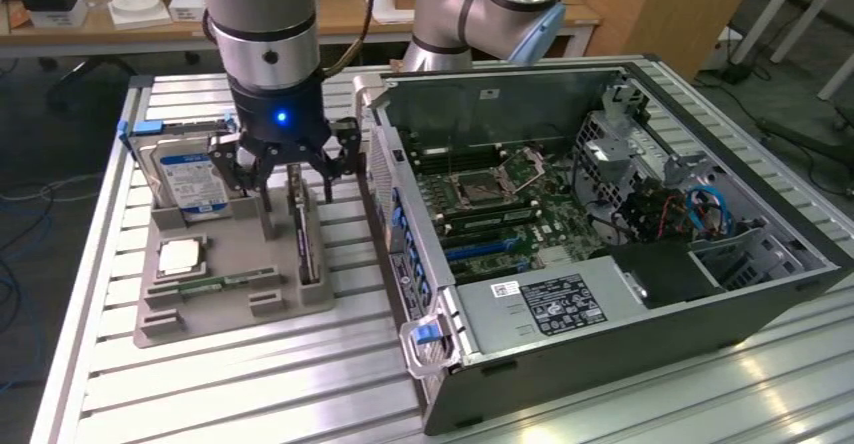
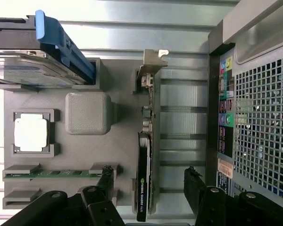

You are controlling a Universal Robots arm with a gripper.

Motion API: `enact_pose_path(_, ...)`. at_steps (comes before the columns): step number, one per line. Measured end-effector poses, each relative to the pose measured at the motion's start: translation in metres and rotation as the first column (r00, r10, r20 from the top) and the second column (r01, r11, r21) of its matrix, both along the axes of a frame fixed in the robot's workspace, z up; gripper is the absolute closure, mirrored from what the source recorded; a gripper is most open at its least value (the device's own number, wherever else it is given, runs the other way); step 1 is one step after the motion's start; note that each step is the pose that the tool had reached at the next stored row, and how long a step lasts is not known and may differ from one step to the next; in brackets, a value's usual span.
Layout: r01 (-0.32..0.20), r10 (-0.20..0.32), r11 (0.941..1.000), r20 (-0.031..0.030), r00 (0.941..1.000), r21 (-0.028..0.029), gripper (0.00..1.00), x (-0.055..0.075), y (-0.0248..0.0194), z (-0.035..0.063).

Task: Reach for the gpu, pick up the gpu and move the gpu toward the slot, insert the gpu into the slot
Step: 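Pick up the gpu and move the gpu toward the slot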

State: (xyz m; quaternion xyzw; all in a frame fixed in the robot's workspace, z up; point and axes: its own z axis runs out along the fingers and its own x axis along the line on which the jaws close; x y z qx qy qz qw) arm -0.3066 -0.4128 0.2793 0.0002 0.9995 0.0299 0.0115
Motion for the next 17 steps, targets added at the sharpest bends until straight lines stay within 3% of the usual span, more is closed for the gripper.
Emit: enact_pose_path(17,0.0,0.0,1.0,-0.0001,1.0,-0.0001,0.29,-0.001,-0.001,-0.031)
